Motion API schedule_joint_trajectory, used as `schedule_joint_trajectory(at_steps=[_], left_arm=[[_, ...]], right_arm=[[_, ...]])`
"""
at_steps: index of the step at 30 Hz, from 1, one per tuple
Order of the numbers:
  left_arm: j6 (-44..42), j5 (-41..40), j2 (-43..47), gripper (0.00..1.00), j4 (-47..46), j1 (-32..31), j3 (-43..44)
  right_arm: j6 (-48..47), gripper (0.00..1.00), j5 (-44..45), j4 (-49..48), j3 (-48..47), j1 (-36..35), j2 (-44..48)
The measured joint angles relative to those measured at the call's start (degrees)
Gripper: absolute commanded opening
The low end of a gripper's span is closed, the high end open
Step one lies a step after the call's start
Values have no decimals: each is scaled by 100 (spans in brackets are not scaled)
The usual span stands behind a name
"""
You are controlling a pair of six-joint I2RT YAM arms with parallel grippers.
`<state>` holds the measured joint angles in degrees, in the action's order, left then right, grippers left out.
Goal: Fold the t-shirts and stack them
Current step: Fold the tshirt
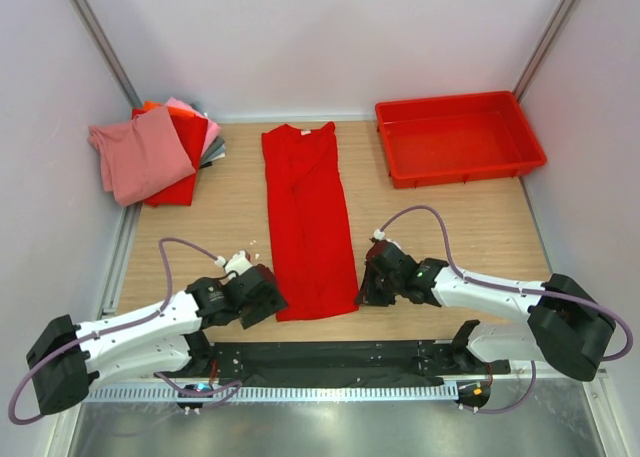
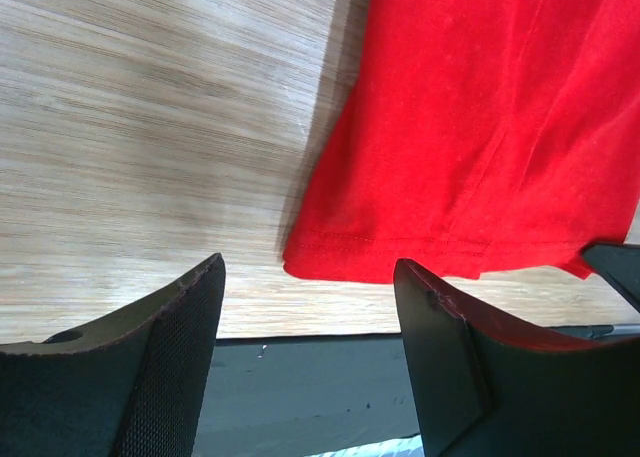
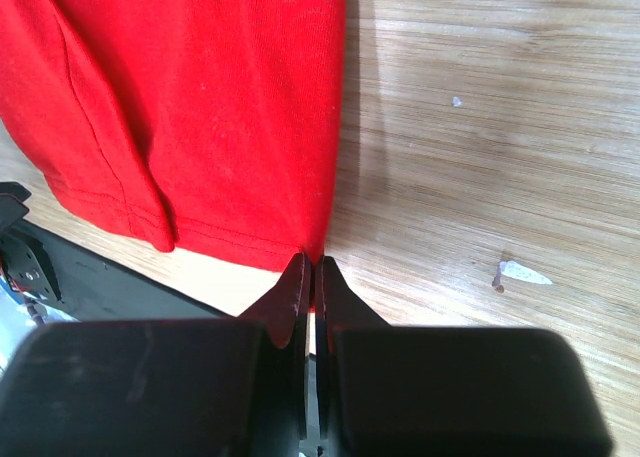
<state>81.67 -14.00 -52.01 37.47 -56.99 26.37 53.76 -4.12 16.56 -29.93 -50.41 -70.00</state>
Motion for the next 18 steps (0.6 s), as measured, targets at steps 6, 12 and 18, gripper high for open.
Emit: schedule_joint_trajectory(at_steps=[6, 12, 18], left_arm=[[-7, -22, -345, 51, -284, 0, -142], [72, 13, -682, 11, -765, -151, -214], [85, 15, -538, 0, -804, -409, -258]], right_arm=[[-2, 1, 0, -2, 0, 0, -15], [-2, 1, 0, -4, 28, 0, -63], [9, 1, -7, 24, 94, -11, -7]])
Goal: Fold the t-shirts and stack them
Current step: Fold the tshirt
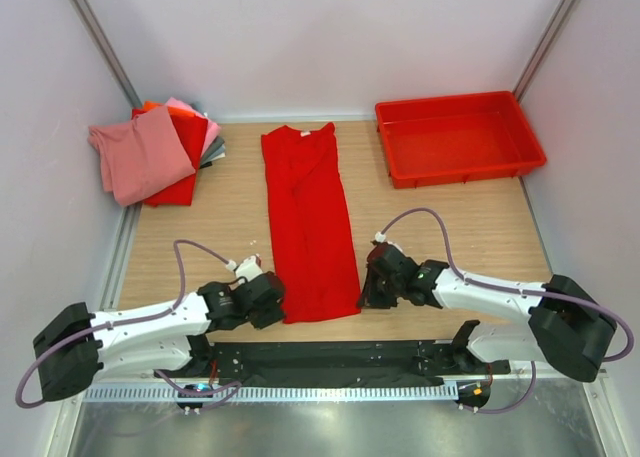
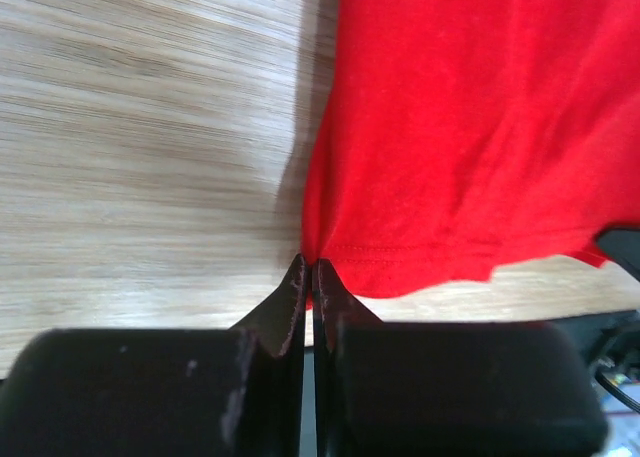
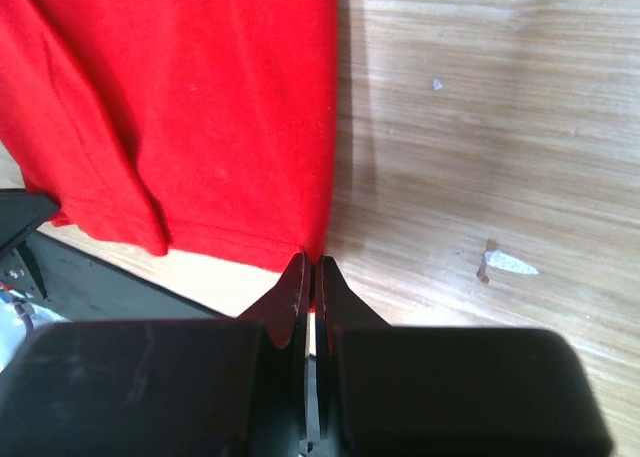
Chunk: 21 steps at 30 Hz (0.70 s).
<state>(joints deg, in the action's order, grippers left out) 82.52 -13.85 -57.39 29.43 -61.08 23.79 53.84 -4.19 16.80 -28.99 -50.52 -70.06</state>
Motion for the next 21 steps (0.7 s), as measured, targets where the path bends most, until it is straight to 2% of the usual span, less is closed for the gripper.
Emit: schedule_joint_trajectory(at_steps=[7, 14, 17, 21], left_arm=[[129, 46, 540, 0, 542, -72, 227], [-37, -232, 695, 1, 1602, 15, 1397], [-367, -339, 595, 1, 1871, 389, 1969], [-1003, -254, 203, 0, 1923, 1311, 2487]], right_arm=[[42, 1, 2, 302, -28, -66, 614], [-87, 1, 254, 896, -896, -74, 568], [-341, 1, 546, 1141, -1711, -48, 173], [-778, 1, 861, 1368, -2754, 170, -514]])
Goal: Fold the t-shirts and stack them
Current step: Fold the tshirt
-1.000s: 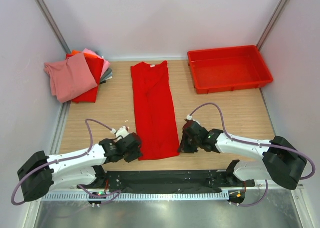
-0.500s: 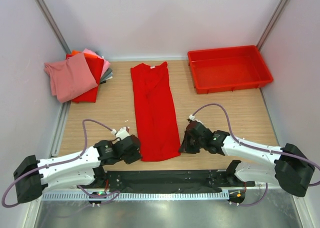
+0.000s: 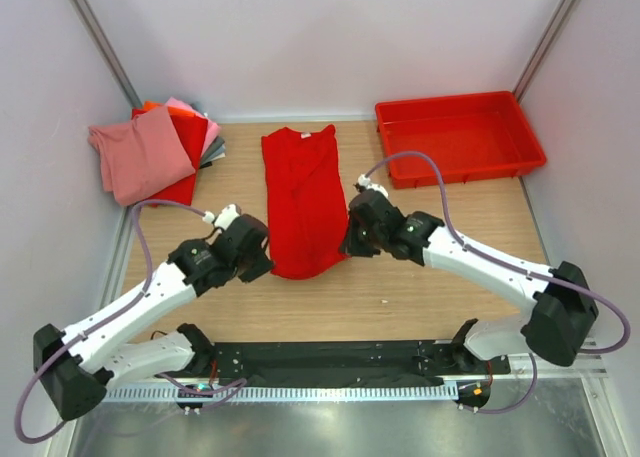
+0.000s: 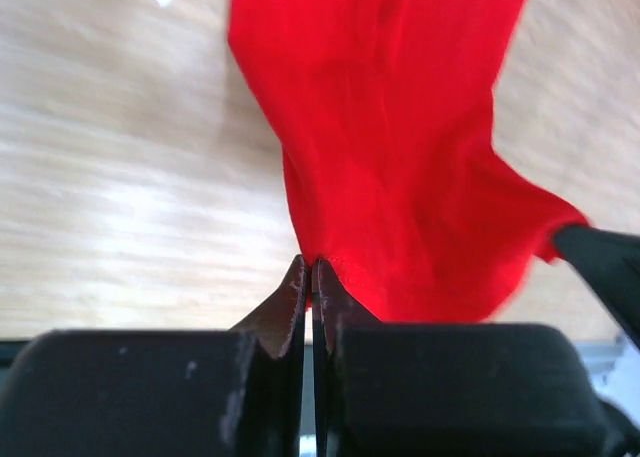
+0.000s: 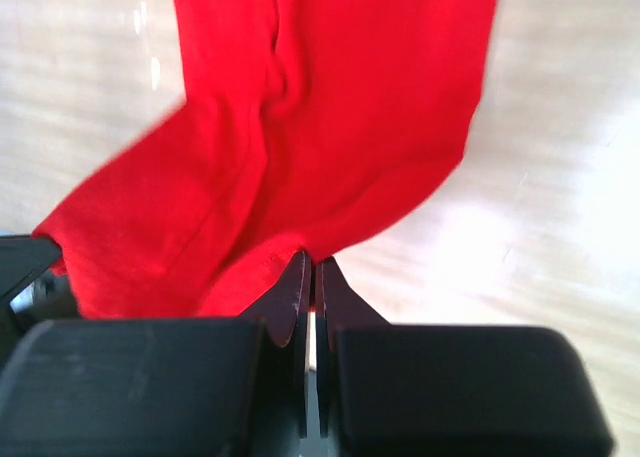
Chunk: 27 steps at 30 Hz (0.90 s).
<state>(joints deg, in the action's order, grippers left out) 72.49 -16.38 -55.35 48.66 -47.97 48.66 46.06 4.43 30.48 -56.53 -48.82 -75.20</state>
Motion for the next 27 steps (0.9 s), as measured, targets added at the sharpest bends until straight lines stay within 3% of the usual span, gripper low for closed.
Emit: schedule_joint_trajectory(at_steps=[4, 12, 27], left_arm=[[-680, 251, -697, 0, -33, 863, 367], [-1727, 726, -2277, 0, -299, 1821, 1342], [-2612, 1108, -4258, 0, -518, 2573, 2769]], right_arm=[[-413, 1, 44, 149, -726, 531, -579], [-1049, 1, -136, 262, -1880, 1246, -1753], [-1722, 1, -621, 520, -3327, 1829, -3206]])
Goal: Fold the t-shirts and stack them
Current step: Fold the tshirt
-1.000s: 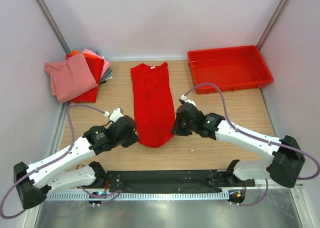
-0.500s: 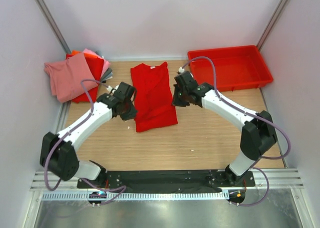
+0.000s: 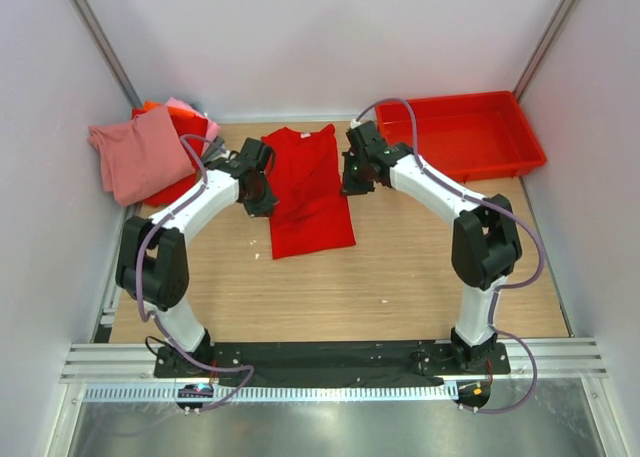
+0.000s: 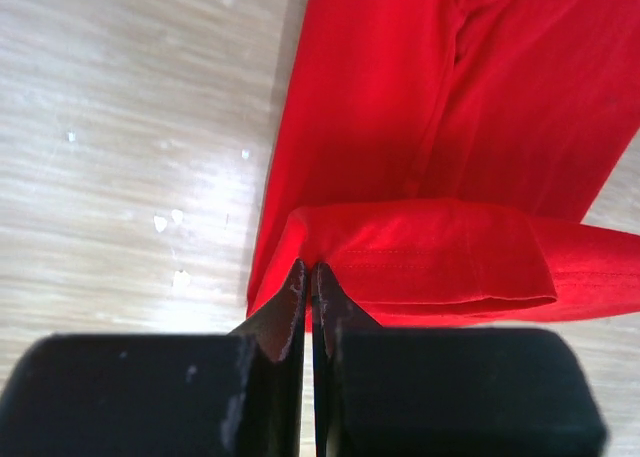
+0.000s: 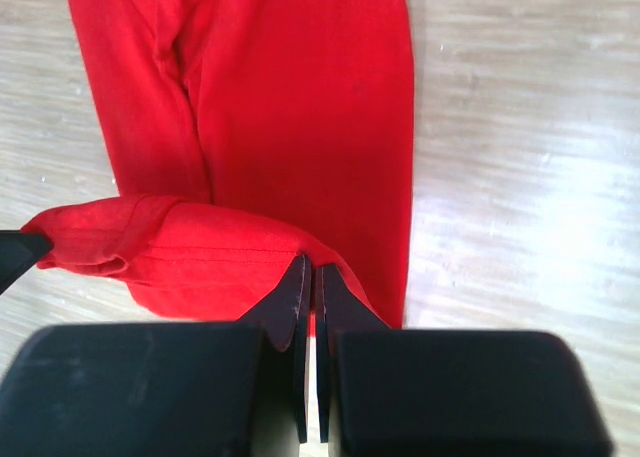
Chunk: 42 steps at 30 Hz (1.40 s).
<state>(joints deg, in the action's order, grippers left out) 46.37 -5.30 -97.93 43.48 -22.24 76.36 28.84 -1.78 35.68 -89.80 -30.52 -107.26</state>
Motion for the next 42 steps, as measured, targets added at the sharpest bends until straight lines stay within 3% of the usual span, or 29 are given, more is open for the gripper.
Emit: schedule_joint_trajectory(at_steps=[5, 6, 7, 8, 9, 10, 12, 13, 18, 22, 25, 26, 30, 37, 42], left_arm=[[-146, 17, -492, 0, 4, 157, 415], [-173, 20, -584, 3, 22, 184, 501], [-208, 20, -717, 16, 52, 212, 625], [-260, 20, -855, 21, 59, 243, 752], [-306, 17, -1008, 28, 90, 275, 898], [-348, 20, -1207, 42, 203, 313, 1137], [-413, 44, -1572, 49, 313, 398, 1569], [-433, 61, -1788, 56, 420, 450, 1853], [-608, 96, -2695, 59, 1069, 748, 3473], [-734, 26, -2461, 60, 1239, 822, 3812], [-798, -13, -1685, 54, 1150, 748, 3217], [-802, -4, -1386, 52, 1102, 699, 2916], [-791, 66, -463, 43, 774, 433, 1725], [-651, 162, -433, 38, 258, -57, 216], [-564, 236, -431, 36, 50, -269, -472]], right_arm=[[-98, 1, -136, 20, -505, 144, -625], [-114, 5, -153, 44, -636, 168, -782], [-120, 11, -168, 42, -752, 188, -940], [-120, 21, -184, 46, -859, 216, -1104], [-111, 55, -195, 68, -970, 238, -1257], [-85, 67, -205, 90, -1082, 264, -1421], [-133, 79, -208, 315, -1495, 334, -1812], [-149, 80, -203, 350, -1700, 365, -1982], [-155, 81, -109, 1029, -3401, 592, -2859], [-153, 79, -37, 1040, -3318, 699, -2450], [-107, 65, -74, 695, -2085, 656, -1429], [-83, 56, -122, 621, -1694, 605, -1110], [-20, 34, -367, 404, -920, 192, -457], [24, 31, -688, 157, -767, -697, -973], [4, 29, -791, 282, -1217, -739, -1777]])
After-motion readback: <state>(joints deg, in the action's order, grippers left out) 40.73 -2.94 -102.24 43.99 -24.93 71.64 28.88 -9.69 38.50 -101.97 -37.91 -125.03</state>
